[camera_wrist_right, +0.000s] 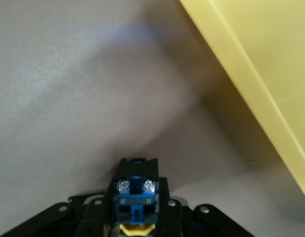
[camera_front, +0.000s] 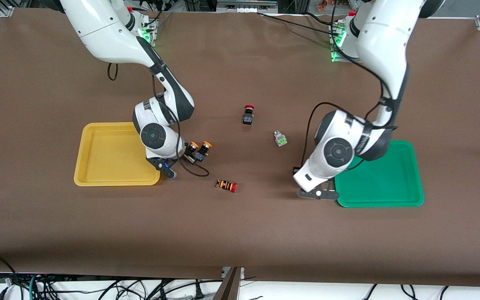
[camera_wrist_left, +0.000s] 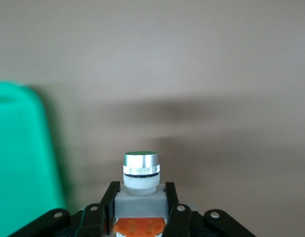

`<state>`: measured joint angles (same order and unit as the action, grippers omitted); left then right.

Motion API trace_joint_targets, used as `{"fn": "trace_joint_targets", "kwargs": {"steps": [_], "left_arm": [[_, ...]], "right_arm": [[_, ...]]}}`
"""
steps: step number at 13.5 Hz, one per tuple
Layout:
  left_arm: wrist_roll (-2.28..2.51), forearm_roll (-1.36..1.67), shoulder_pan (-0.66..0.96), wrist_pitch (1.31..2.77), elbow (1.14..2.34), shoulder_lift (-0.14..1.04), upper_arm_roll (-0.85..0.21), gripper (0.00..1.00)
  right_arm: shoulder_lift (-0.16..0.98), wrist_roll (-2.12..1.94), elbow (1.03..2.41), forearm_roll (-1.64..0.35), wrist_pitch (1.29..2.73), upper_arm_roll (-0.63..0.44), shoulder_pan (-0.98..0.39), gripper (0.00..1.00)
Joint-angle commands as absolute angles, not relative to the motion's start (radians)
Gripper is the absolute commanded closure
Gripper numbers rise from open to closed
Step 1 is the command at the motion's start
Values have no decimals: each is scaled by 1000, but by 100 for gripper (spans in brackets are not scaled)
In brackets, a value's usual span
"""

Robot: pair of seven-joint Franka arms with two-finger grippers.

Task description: Place green and yellow buttons in trays

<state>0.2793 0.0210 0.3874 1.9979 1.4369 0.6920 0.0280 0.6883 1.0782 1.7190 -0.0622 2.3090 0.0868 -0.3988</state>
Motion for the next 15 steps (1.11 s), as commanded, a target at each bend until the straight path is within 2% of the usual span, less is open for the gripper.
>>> {"fn": "trace_joint_targets", "kwargs": {"steps": [1, 3, 5, 7, 9, 10, 11, 15], "left_arm": [[151, -1, 348, 1811, 1468, 626, 54, 100], [-45, -43, 275, 1723, 1482, 633, 52, 100], [-190, -51, 214, 1732, 1506, 653, 52, 100], [-222, -49, 172, 1823, 1579, 663, 48, 100], [-221, -37, 172, 1951, 1679, 638, 41, 92], [-221, -37, 170, 1969, 1695, 637, 41, 77], [-221, -37, 169, 1970, 1697, 635, 41, 1], [-163, -32, 205, 1896, 1680, 560, 38, 0]], "right_arm": [[654, 1059, 1711, -77, 2304, 87, -385, 100], [617, 996, 1692, -86, 2257, 87, -348, 100], [600, 848, 1648, -141, 2163, 86, -293, 100], [574, 668, 1634, -170, 2076, 78, -221, 100], [555, 539, 1638, -169, 2036, 55, -184, 100], [554, 453, 1641, -169, 2017, 17, -181, 100], [554, 363, 1647, -169, 2011, -23, -181, 100], [554, 91, 1687, -169, 2016, -159, -181, 100]]}}
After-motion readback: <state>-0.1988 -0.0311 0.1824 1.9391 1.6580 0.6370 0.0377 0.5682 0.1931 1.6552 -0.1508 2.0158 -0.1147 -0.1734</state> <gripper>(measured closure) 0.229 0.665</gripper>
